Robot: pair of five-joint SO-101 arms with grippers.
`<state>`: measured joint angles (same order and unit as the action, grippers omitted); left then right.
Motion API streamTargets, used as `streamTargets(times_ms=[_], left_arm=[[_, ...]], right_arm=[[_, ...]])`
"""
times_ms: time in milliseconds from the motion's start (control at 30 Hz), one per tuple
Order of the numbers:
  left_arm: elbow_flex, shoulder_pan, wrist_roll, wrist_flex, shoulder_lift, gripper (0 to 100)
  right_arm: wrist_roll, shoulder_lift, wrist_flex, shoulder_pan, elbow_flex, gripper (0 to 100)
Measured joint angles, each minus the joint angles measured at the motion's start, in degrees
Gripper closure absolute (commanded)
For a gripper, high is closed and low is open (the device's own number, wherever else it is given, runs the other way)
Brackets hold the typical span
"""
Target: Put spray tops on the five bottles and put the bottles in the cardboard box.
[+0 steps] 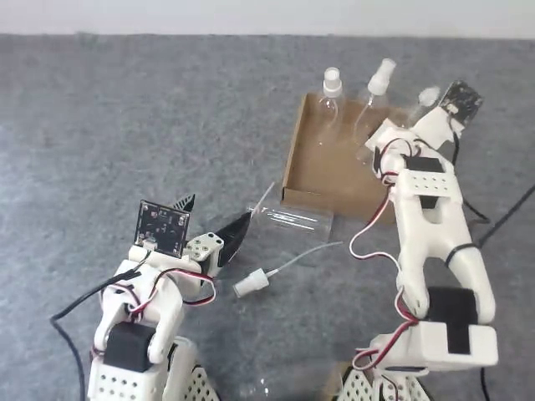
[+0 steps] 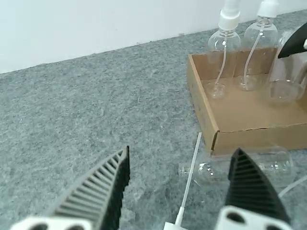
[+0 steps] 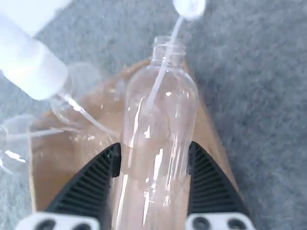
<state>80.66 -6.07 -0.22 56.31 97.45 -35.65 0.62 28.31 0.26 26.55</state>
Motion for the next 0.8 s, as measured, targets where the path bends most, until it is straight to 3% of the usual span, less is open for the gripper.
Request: streamTargets(times_ms=[467, 800], left_arm=[[0.0, 0.2, 0.0, 0.0, 0.0, 70], [0.0, 0.2, 0.0, 0.0, 0.0, 70]], right_arm=[[1.4, 9.7, 4.1, 6.4, 0.0, 94.4], [31.7, 12.9, 17.7, 16.5, 0.0, 94.4]])
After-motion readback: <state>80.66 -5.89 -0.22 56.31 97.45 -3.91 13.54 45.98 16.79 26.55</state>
